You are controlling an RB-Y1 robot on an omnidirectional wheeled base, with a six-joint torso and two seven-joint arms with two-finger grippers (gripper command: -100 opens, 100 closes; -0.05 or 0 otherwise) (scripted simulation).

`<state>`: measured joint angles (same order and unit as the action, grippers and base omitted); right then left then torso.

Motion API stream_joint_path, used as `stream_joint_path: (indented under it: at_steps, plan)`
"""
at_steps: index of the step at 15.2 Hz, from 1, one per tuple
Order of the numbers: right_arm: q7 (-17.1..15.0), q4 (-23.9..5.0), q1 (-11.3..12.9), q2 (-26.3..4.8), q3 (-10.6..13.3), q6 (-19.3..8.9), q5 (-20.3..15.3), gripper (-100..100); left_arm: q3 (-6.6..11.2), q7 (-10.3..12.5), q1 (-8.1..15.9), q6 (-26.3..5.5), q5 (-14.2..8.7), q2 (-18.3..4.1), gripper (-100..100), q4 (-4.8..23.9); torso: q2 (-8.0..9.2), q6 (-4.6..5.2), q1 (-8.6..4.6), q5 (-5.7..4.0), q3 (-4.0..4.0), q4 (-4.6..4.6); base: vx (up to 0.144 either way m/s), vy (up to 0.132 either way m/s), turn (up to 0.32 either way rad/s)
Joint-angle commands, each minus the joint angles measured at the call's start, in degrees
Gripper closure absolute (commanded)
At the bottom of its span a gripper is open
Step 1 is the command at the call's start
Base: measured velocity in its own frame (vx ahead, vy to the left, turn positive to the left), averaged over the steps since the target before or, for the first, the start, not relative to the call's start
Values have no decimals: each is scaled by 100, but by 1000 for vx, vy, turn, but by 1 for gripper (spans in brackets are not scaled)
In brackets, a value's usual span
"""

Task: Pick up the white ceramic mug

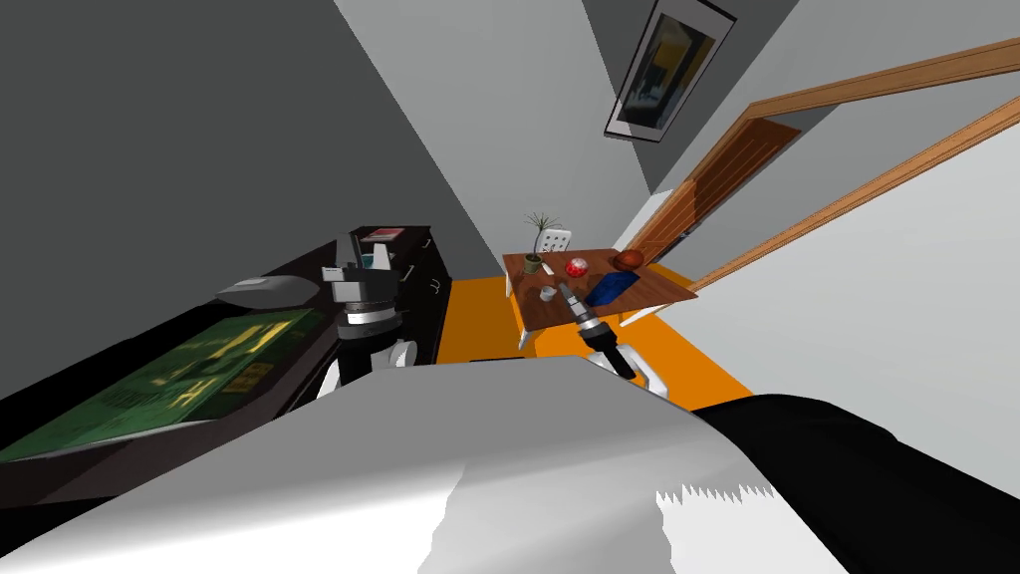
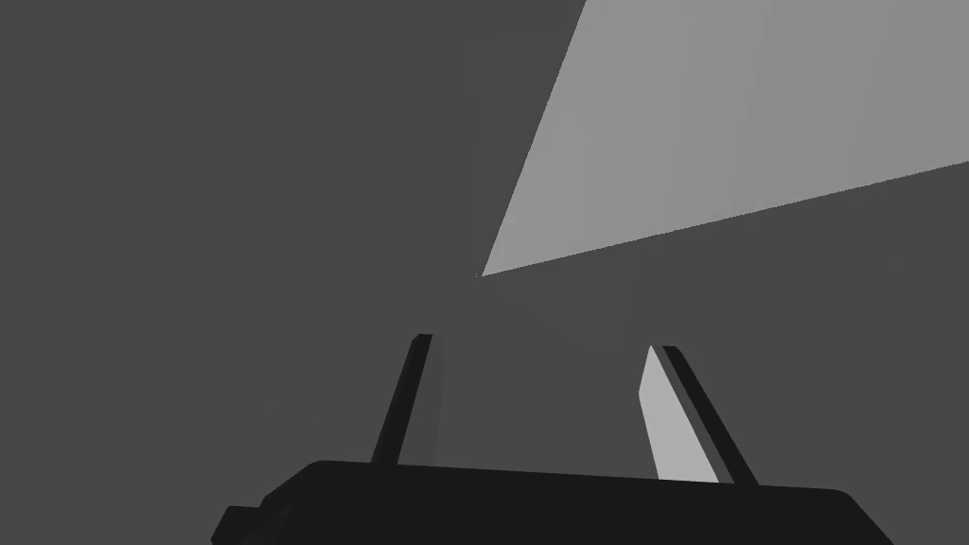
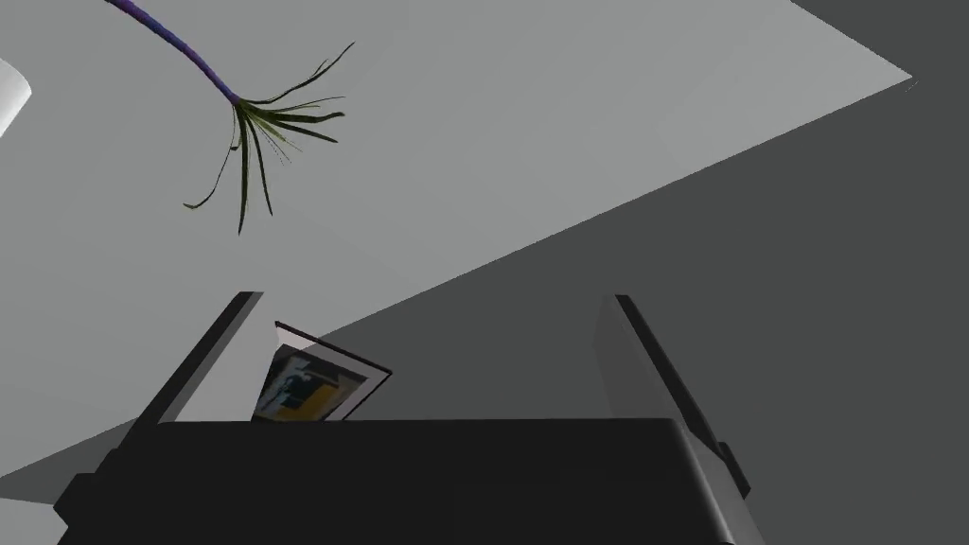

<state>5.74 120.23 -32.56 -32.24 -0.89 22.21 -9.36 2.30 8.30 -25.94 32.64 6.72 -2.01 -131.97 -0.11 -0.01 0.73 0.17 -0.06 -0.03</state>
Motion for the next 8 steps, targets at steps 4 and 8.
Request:
stream_joint_path:
  at_steps: [4, 8]
  plan:
    - [-2, -249, -71, -606, 142, -412, -71, -100, 0, 0, 0, 0, 0, 0, 0, 0, -11, 0, -14, -2, -6, -2, 61, 137, 18]
    - [-23, -500, -155, -1080, 276, -719, -113, -100, 1, 0, -1, 0, 0, -1, 0, 0, -32, -1, -22, -5, -18, -7, 100, 127, 32]
